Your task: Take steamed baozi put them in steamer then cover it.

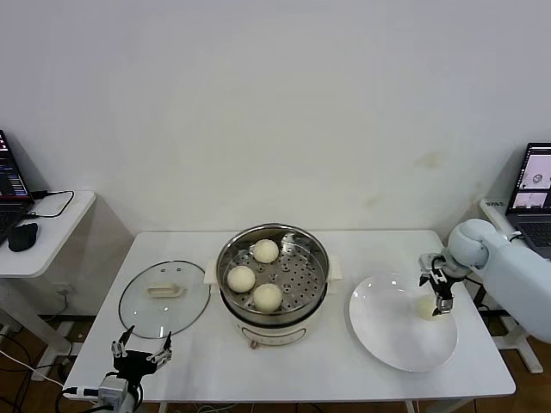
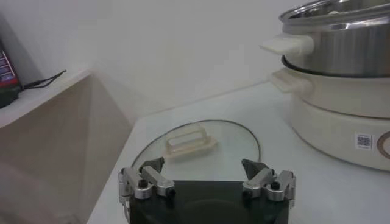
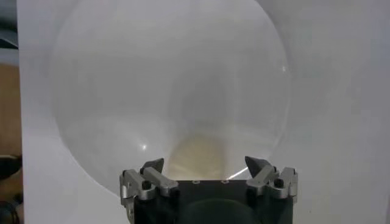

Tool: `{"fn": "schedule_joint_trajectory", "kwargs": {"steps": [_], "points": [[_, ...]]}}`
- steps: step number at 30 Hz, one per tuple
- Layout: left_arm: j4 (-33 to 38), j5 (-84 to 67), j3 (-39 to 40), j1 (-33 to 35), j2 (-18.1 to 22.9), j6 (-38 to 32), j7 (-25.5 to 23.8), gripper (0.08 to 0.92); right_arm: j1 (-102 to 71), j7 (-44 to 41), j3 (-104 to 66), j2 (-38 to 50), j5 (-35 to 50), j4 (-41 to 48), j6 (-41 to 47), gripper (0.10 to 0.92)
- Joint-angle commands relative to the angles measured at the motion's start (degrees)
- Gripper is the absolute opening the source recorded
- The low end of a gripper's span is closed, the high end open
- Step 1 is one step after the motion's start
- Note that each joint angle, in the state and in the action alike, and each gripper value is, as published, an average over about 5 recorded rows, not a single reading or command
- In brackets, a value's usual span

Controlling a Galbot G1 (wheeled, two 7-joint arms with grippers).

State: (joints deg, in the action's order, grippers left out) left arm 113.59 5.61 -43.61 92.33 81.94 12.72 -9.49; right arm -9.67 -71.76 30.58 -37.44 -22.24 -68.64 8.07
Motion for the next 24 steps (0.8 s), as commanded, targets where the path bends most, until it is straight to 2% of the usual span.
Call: {"fn": "schedule_joint_trajectory", "kwargs": {"steps": [1,24], "points": [[-0.2,0.2,0.1,0.0,0.0,0.0,-0.1,0.823,-1.7,2.1,-0.8,-1.0,-2.7,1.5,-0.6,0.823],[-0.2,0.6,0.3,0.3,0.3,0.0,0.0,0.823,-5.6,2.8,-4.9,-1.9,-4.0,3.7,-0.8,0.823]]}}
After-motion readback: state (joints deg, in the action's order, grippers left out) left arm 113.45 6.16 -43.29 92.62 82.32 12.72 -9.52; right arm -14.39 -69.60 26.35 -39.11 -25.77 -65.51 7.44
